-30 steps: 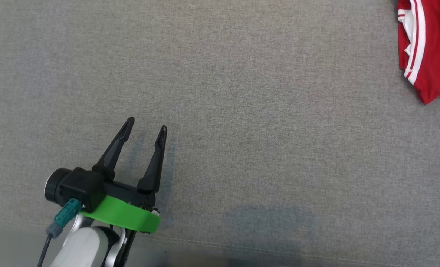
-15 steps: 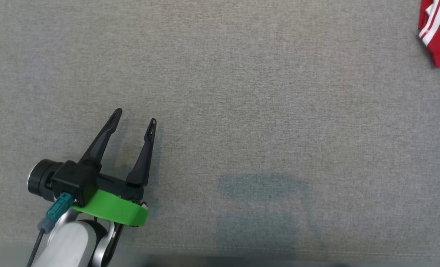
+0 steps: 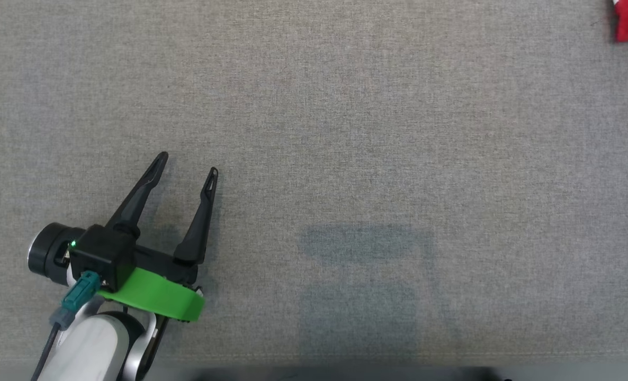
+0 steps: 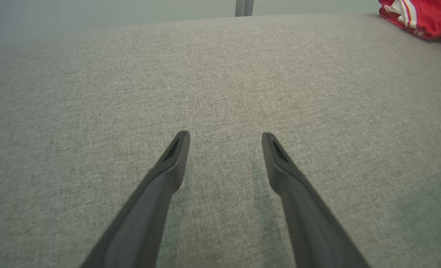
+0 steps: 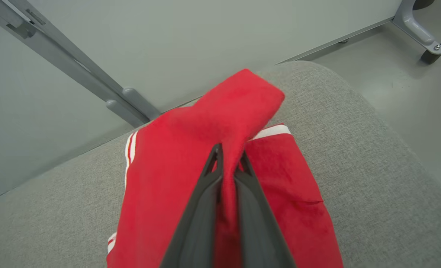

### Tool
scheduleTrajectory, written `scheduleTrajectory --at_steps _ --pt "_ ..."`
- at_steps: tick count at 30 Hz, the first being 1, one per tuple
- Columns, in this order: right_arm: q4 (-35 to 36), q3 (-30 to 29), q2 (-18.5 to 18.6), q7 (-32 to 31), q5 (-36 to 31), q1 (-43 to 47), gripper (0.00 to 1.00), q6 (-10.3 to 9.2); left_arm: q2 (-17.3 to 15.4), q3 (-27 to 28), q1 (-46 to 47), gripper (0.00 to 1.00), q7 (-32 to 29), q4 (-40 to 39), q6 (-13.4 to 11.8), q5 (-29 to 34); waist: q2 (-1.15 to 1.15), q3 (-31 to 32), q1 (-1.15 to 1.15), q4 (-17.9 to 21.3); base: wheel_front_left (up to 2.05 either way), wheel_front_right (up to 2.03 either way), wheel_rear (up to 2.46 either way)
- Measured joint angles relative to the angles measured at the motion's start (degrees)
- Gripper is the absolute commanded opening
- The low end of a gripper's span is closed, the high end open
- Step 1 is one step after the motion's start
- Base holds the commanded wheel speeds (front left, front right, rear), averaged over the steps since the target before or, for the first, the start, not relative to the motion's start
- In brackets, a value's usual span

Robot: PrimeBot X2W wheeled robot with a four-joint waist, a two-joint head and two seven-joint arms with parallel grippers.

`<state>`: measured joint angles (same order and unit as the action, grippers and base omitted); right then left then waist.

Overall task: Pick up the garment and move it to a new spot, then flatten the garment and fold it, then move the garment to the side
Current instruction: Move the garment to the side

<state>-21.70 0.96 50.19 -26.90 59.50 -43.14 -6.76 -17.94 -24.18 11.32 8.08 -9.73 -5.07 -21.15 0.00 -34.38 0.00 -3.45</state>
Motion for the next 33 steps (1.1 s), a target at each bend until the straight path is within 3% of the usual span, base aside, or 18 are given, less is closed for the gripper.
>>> scheduleTrajectory --at_steps 3,5,6,7,21,28,33 --pt "-1.3 1.1 -1.7 1.8 -0.9 1.3 0.04 -0.04 -0.5 0.1 0.0 1.00 -0.6 -0.4 0.0 0.3 0.00 -0.3 0.00 0.5 0.00 0.00 0.00" --pt "-2.1 1.7 -2.6 3.5 -2.0 1.7 0.46 -0.26 -0.8 0.3 0.0 1.00 -0.8 -0.5 0.0 0.3 0.00 -0.5 0.00 0.9 0.00 0.00 0.00" --pt "-2.4 1.8 -3.0 4.5 -2.8 1.7 0.87 -0.26 -0.9 0.3 0.0 1.00 -1.0 -0.5 0.0 0.3 0.00 -0.6 0.00 1.1 0.00 0.00 0.00" --pt "-2.7 2.0 -3.2 5.4 -3.4 1.7 1.00 -0.26 -0.9 0.3 0.0 1.00 -1.0 -0.7 0.0 0.3 0.00 -0.6 0.00 1.3 0.00 0.00 0.00" --pt "-8.0 6.7 -4.6 16.0 -11.8 5.0 1.00 0.32 -0.8 0.4 0.0 1.00 -1.5 -0.9 -0.5 0.3 0.00 1.1 0.00 3.5 0.00 0.00 0.00" --pt "-5.2 6.9 -5.2 26.6 -16.4 4.9 1.00 1.42 0.8 1.6 0.0 1.00 -0.2 0.9 -0.5 -0.5 0.00 3.7 0.00 4.4 0.00 0.00 0.00" --pt "-2.0 7.3 -4.4 34.7 -21.7 6.4 1.00 1.11 1.3 2.7 0.0 1.00 1.1 3.8 -0.5 -2.5 0.00 6.8 0.00 4.9 0.00 0.00 0.00"
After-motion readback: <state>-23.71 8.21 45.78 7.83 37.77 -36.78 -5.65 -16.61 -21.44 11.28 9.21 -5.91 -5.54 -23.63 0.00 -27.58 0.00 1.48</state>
